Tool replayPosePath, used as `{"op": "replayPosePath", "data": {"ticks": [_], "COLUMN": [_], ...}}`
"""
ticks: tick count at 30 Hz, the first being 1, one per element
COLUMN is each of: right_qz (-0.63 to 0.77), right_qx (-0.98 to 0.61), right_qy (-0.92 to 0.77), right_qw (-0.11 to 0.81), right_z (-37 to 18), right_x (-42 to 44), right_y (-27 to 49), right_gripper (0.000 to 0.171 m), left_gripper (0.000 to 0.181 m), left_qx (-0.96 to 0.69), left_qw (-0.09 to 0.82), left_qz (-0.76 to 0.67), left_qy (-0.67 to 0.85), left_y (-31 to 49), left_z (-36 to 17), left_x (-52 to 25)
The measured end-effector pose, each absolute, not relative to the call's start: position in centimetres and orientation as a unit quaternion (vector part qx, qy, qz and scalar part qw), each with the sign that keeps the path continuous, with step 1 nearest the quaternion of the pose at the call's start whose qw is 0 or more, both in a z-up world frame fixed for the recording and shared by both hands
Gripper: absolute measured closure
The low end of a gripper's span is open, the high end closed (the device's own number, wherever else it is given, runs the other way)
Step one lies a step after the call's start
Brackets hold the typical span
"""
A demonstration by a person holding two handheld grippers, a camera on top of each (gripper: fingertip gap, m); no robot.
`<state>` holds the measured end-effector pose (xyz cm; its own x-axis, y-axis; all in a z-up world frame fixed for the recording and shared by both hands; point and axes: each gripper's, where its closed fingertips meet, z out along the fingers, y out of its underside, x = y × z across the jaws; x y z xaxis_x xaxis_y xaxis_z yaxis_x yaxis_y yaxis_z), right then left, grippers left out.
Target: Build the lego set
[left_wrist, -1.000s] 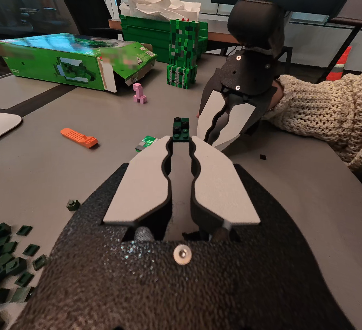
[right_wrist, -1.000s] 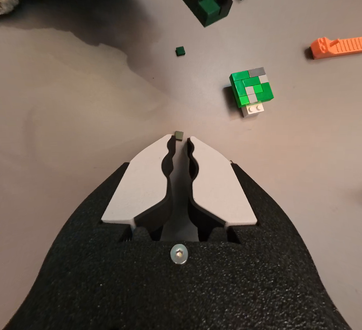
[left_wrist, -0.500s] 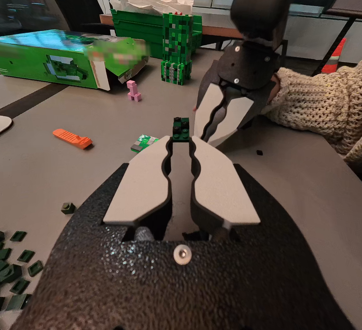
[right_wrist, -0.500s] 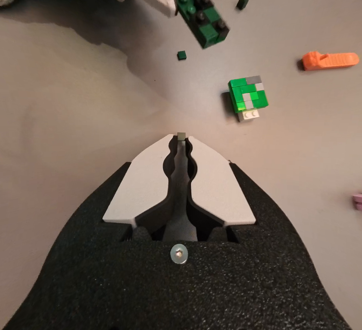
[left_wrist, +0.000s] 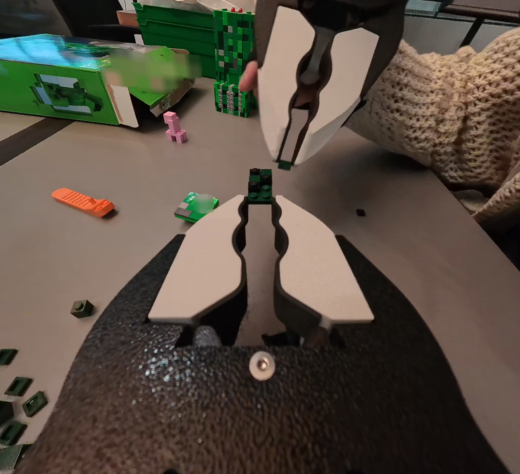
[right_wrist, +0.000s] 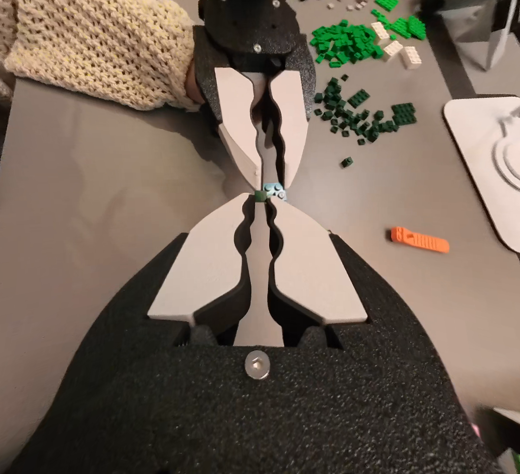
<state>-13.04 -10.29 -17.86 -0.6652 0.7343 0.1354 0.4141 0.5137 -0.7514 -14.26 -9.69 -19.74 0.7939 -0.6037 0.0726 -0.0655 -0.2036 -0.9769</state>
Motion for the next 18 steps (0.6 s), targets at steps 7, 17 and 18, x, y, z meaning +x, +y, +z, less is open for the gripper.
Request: {"op": "replayPosePath", "data": {"ticks": [7, 17, 18], "right_qz": [0.334, 0.315, 0.312], "right_qx": [-0.33, -0.314, -0.314], "right_qy": [-0.861, -0.876, -0.877], "right_qw": [0.196, 0.188, 0.189], "right_z": [-18.8, -19.2, -19.2], "right_x": [-13.9, -14.0, -14.0], "right_y": [-9.9, -9.9, -9.9], "right_gripper": [0.164, 0.164, 0.164], "left_gripper": [0.166, 0.166, 0.166], "left_qx": [-0.741, -0.743, -0.743], "left_qw": [0.588, 0.584, 0.584], "left_qz": [-0.238, -0.238, -0.239], "left_qy": [0.221, 0.225, 0.223], "left_y": [-9.7, -9.7, -9.7], "left_z": [-19.7, -19.8, -19.8], "left_x": [-14.3, -14.2, -14.3]}}
